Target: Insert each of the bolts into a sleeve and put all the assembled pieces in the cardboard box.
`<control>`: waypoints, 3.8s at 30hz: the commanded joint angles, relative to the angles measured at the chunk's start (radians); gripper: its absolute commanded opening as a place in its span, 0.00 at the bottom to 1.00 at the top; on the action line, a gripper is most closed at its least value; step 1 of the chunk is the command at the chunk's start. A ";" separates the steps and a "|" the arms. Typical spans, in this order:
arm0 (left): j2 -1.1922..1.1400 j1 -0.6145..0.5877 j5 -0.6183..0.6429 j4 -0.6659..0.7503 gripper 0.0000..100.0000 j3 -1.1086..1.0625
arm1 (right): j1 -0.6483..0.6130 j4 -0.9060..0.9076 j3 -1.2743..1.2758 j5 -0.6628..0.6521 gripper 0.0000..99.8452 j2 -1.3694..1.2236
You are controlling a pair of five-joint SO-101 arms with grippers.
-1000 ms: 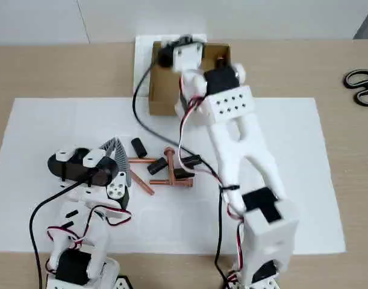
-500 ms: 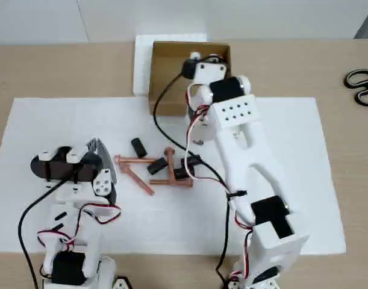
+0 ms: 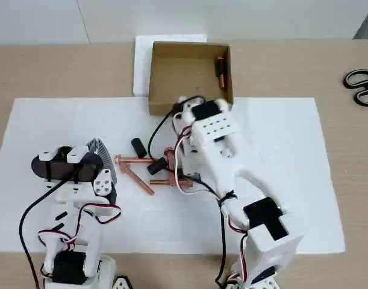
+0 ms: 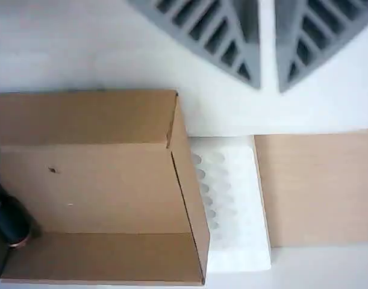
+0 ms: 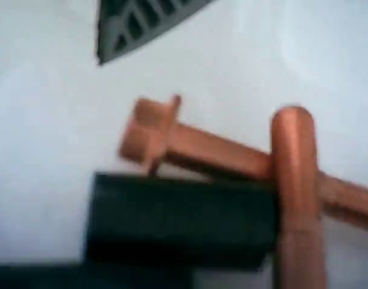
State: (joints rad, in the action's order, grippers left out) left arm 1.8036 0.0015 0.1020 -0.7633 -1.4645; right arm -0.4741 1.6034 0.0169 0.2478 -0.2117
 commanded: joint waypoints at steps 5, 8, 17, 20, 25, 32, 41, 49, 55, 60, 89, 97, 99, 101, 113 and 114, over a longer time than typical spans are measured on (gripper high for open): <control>0.011 -0.003 0.000 -0.003 0.01 0.047 | -0.007 -0.028 0.003 0.009 0.21 0.062; 0.011 0.000 0.000 0.002 0.01 0.047 | -0.005 -0.028 -0.031 0.009 0.21 0.064; 0.011 0.000 0.000 0.002 0.01 0.047 | 0.001 -0.028 -0.301 0.158 0.21 0.058; 0.011 0.000 0.000 0.002 0.01 0.047 | 0.021 -0.033 -0.321 0.325 0.21 0.054; 0.011 0.000 0.000 0.002 0.01 0.047 | 0.105 -0.027 -0.302 0.641 0.21 0.010; 0.011 0.000 0.000 0.002 0.01 0.047 | 0.216 -0.018 -0.302 0.864 0.21 -0.087; 0.011 0.000 0.000 0.002 0.01 0.045 | 0.134 -0.085 -0.304 0.870 0.21 -0.202; 0.011 0.000 0.000 0.002 0.01 0.045 | 0.091 -0.156 -0.302 0.937 0.21 -0.206; 0.011 0.000 0.000 0.002 0.01 0.045 | 0.016 -0.159 -0.302 0.947 0.21 -0.206; 0.011 0.000 0.000 0.002 0.01 0.045 | 0.010 -0.159 -0.299 0.947 0.21 -0.208; 0.011 0.000 0.000 0.002 0.01 0.045 | 0.038 -0.157 -0.304 0.942 0.00 -0.352; 0.011 0.000 0.000 0.002 0.01 0.045 | 0.166 -0.154 -0.325 0.942 0.00 -0.351; 0.011 0.000 0.000 0.002 0.01 0.045 | 0.194 -0.154 -0.325 0.942 0.00 -0.348; 0.011 0.000 0.000 0.002 0.01 0.045 | 0.217 -0.153 -0.330 0.941 0.00 -0.331; 0.011 0.000 0.000 0.003 0.01 0.045 | 0.206 -0.117 -0.325 0.643 0.00 0.068; 0.011 0.000 0.000 0.003 0.01 0.045 | 0.199 -0.096 -0.325 0.615 0.00 0.090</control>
State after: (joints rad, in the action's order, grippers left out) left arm 1.8036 0.0015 0.1020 -0.7633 -1.4645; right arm -0.2608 1.4730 -0.2731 0.9490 -0.2486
